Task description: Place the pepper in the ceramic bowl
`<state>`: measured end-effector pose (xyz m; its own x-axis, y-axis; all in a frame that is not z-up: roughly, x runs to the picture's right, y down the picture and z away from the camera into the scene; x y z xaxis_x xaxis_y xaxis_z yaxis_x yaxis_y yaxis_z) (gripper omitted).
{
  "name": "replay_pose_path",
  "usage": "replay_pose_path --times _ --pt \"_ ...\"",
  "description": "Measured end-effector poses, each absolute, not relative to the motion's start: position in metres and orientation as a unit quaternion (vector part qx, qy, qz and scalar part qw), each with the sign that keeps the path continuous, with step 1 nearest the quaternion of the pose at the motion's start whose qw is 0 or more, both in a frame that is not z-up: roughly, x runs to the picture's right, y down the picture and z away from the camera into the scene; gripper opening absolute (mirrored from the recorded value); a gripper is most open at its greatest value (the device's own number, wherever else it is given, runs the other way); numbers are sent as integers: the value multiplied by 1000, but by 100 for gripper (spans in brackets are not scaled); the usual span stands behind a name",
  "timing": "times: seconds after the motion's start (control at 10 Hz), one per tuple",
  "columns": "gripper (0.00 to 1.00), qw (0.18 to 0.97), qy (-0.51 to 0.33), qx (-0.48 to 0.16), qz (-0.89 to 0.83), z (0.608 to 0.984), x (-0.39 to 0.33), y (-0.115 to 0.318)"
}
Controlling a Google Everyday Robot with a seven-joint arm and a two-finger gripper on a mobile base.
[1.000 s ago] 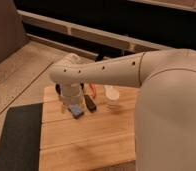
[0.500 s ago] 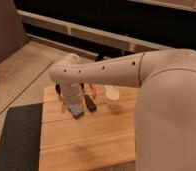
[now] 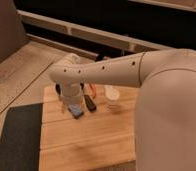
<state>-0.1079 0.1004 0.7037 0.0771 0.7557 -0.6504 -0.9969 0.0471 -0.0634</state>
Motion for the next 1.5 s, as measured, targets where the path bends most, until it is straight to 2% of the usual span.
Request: replay_pose_path --times 0.2,0.4,0.6,0.7,1.1,1.3,1.5 --pt "65 706 212 -242 631 715 -101 77" --pt "65 739 159 -224 616 731 -105 36" --pt "65 778 79 -198 591 729 -113 -17" --pt "65 785 65 -191 586 728 -112 -28" --pt "65 790 56 -188 580 727 -113 -32" --pt "65 784 52 -214 581 746 -114 -15" --pt "65 781 25 -235 579 772 -115 -18"
